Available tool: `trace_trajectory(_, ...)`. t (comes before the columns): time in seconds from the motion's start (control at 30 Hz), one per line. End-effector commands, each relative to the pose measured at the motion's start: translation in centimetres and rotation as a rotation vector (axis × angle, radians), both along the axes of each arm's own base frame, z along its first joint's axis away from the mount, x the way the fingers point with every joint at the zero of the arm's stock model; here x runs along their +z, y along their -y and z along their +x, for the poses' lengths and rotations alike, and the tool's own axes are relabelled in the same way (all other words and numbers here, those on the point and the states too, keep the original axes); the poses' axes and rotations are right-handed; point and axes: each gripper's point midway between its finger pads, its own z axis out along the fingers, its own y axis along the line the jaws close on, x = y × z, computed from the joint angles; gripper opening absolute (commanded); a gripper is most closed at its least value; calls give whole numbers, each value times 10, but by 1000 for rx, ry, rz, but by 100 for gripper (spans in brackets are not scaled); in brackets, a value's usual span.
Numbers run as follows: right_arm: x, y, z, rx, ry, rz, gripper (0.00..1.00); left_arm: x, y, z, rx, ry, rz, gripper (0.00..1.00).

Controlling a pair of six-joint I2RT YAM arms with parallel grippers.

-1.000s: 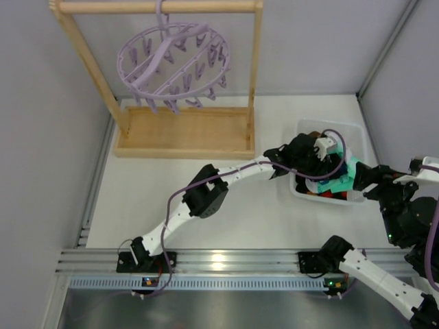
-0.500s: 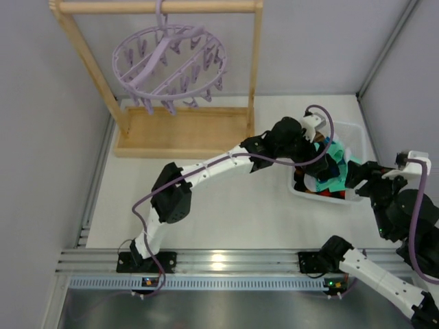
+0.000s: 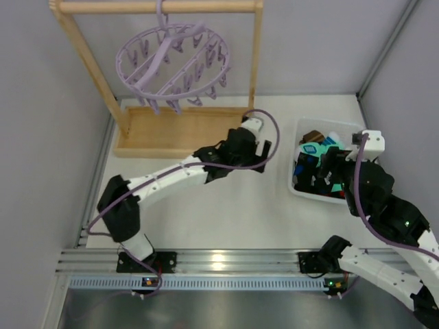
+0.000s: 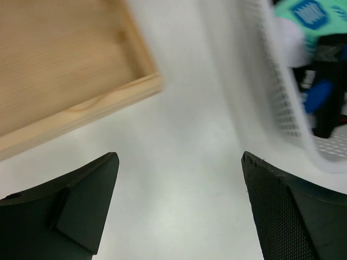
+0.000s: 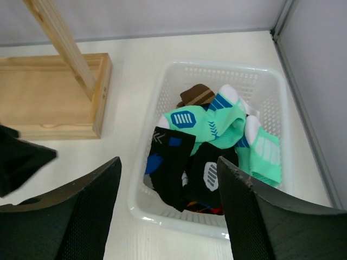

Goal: Remove the socks clipped to the hanger

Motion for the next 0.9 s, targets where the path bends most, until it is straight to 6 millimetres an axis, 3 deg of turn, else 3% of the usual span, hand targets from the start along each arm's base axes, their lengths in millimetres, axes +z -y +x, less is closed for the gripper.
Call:
trace_trajectory(0.0, 5, -21, 13, 43, 18, 57, 70, 50, -107, 18, 338, 116, -54, 98)
trace_trajectory(0.03, -2, -27, 17, 56, -2, 48, 71, 49, -127, 16, 388, 119, -48, 98)
trace_trajectory(0.07, -6, -31, 20, 68, -13, 47, 71, 27, -157, 11, 443, 88, 26, 98)
trace_trajectory(0.1, -17, -38, 24, 98, -43, 47, 73, 40, -177, 4, 484, 111, 11, 98)
trace_trajectory(0.17, -33, -46, 32, 125, -81, 45, 76, 28, -214, -5, 551, 94, 70, 98)
trace_trajectory(0.2, -40, -48, 34, 143, -101, 59, 80, 38, -226, -12, 549, 102, 45, 98)
trace_trajectory(0.37, -68, -34, 36, 116, -146, 65, 86, 46, -310, -28, 663, 105, 181, 98)
trace_trajectory(0.4, -70, -28, 35, 101, -152, 64, 87, 47, -321, -32, 680, 107, 199, 98)
trace_trajectory(0.47, -64, -22, 30, 85, -128, 75, 92, 47, -322, -35, 659, 98, 194, 98)
trace_trajectory(0.5, -63, -18, 28, 75, -123, 66, 99, 46, -323, -37, 652, 99, 191, 98)
trace_trajectory(0.63, -55, 3, 13, 24, -81, 26, 99, 56, -341, -43, 746, 157, 165, 98)
trace_trajectory(0.7, -52, 11, 8, 0, -64, 12, 100, 70, -346, -50, 742, 182, 52, 98)
trace_trajectory(0.73, -49, 13, 4, 6, -44, 23, 99, 75, -363, -49, 797, 194, 6, 98)
trace_trajectory(0.87, -38, 11, -4, 47, -25, 18, 99, 96, -384, -54, 810, 272, -60, 98)
